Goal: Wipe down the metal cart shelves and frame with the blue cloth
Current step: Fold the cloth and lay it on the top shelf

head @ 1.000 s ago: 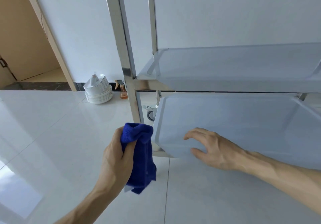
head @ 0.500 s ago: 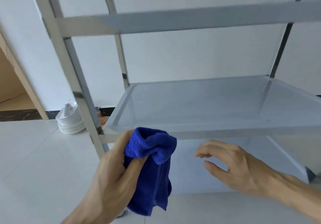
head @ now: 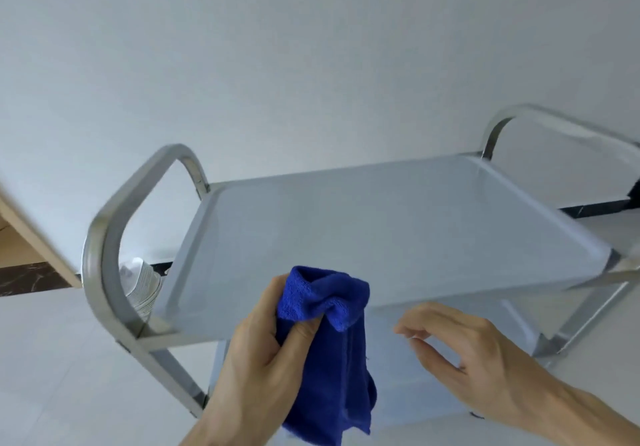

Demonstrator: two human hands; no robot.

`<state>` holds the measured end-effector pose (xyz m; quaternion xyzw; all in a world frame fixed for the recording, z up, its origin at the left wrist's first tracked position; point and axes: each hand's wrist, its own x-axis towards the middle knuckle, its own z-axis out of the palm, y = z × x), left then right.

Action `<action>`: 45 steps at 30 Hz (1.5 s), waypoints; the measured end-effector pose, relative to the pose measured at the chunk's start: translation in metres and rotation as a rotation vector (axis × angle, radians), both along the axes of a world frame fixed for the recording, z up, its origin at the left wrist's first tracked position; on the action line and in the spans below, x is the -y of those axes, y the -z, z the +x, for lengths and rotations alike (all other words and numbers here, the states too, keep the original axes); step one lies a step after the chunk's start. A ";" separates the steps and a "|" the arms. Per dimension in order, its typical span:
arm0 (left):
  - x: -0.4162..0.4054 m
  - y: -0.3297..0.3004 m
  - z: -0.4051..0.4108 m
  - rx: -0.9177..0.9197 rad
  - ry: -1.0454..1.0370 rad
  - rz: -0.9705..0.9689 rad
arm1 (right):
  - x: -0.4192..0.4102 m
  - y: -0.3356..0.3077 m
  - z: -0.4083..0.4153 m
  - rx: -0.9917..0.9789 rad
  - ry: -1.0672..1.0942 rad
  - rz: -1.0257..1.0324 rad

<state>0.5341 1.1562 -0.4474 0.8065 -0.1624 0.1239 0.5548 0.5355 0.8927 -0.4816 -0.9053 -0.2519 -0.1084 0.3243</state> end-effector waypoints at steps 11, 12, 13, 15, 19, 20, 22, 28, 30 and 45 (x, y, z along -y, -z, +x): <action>0.073 -0.077 0.123 -0.410 -0.169 -0.083 | 0.085 -0.091 0.073 -0.240 0.198 -0.020; 0.068 -0.070 0.125 -0.401 -0.208 0.064 | 0.090 -0.089 0.081 -0.281 0.226 -0.074; 0.061 -0.061 0.125 -0.351 -0.230 0.222 | 0.093 -0.086 0.088 -0.301 0.260 -0.120; 0.043 -0.041 0.119 -0.226 -0.205 0.515 | 0.095 -0.074 0.097 -0.286 0.304 -0.206; 0.009 -0.004 0.096 -0.235 -0.179 0.876 | 0.075 -0.036 0.100 -0.340 0.325 -0.520; 0.005 0.005 0.092 -0.230 -0.193 0.892 | 0.069 -0.031 0.098 -0.342 0.332 -0.551; 0.002 0.016 0.088 -0.194 -0.243 0.905 | 0.064 -0.022 0.097 -0.274 0.369 -0.524; -0.002 0.027 0.115 -0.183 -0.244 0.969 | 0.062 -0.009 0.123 -0.182 0.412 -0.558; -0.007 0.027 0.128 -0.192 -0.248 0.977 | 0.056 -0.009 0.136 -0.188 0.408 -0.557; -0.018 0.038 0.252 -0.172 -0.351 0.985 | 0.044 -0.005 0.274 -0.137 0.406 -0.579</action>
